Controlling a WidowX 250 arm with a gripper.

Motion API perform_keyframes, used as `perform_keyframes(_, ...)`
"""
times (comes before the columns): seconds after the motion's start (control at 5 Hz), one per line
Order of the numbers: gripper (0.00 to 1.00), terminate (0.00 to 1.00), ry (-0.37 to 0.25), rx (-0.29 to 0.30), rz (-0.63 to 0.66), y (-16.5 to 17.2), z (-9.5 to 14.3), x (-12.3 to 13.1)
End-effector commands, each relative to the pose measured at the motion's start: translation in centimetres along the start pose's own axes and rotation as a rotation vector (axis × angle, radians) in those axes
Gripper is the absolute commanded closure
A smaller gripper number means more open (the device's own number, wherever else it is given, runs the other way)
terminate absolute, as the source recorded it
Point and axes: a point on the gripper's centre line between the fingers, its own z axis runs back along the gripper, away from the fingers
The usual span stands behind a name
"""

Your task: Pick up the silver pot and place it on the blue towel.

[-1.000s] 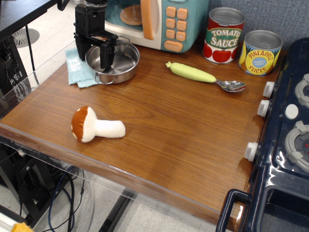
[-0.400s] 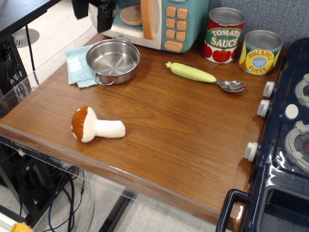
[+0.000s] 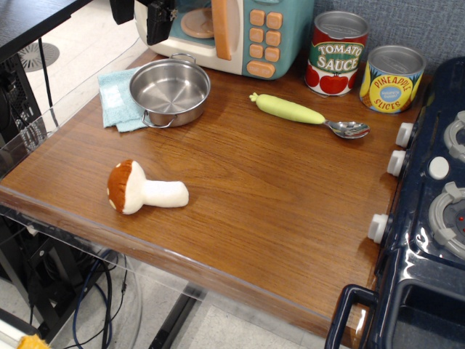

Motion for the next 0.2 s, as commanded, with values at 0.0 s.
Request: perform_keyframes(0.0,0.0,1.0,0.071,-0.043,0.023,-0.86,3.9,0.86)
